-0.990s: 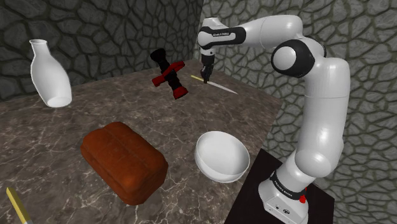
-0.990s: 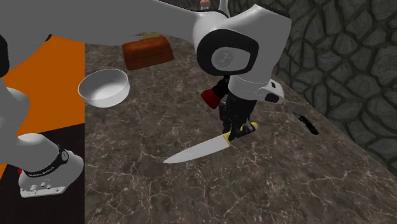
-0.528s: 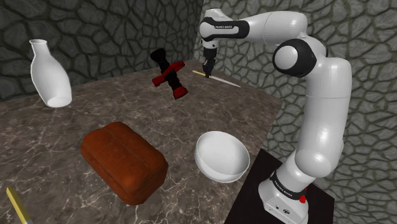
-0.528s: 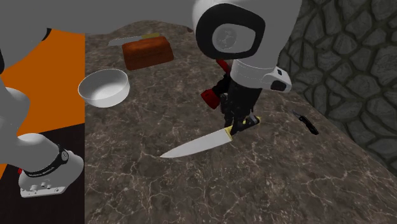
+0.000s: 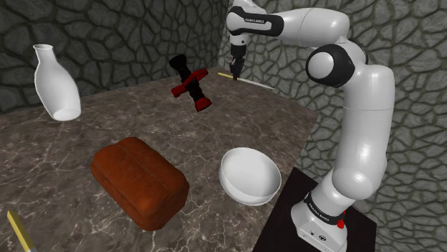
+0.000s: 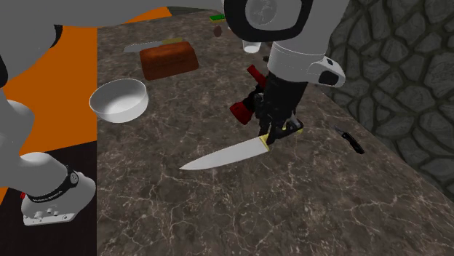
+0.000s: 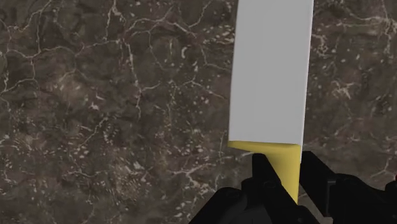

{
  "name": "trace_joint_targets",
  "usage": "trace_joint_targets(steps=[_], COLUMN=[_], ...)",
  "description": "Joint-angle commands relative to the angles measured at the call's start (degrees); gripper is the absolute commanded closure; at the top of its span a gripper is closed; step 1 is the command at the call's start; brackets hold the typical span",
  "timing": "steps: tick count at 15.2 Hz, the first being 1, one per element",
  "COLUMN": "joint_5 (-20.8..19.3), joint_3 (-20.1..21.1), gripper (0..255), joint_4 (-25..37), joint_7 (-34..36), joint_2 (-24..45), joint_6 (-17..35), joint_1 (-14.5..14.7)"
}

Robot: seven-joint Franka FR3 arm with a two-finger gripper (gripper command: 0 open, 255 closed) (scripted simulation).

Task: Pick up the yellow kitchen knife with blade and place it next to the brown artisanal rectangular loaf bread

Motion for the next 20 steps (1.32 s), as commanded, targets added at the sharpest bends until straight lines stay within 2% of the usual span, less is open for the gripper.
trace_joint_targets(steps=[1,4,11,20], joint_5=[0.0,0.1,-0.5,-0.3], joint_3=[0.0,0.0,2.3,6.1], gripper=[255,255,255,255], joint_4=[1.6,3.8,-6.4,-11.9], joint_7=[-0.2,-0.4,8.0,18.9], joint_2=[0.1,0.5,-6.5,-10.5], joint_6=[-1.5,-3.4,-1.0,-0.6], joint_1=[0.0,-0.1,6.1,13.4])
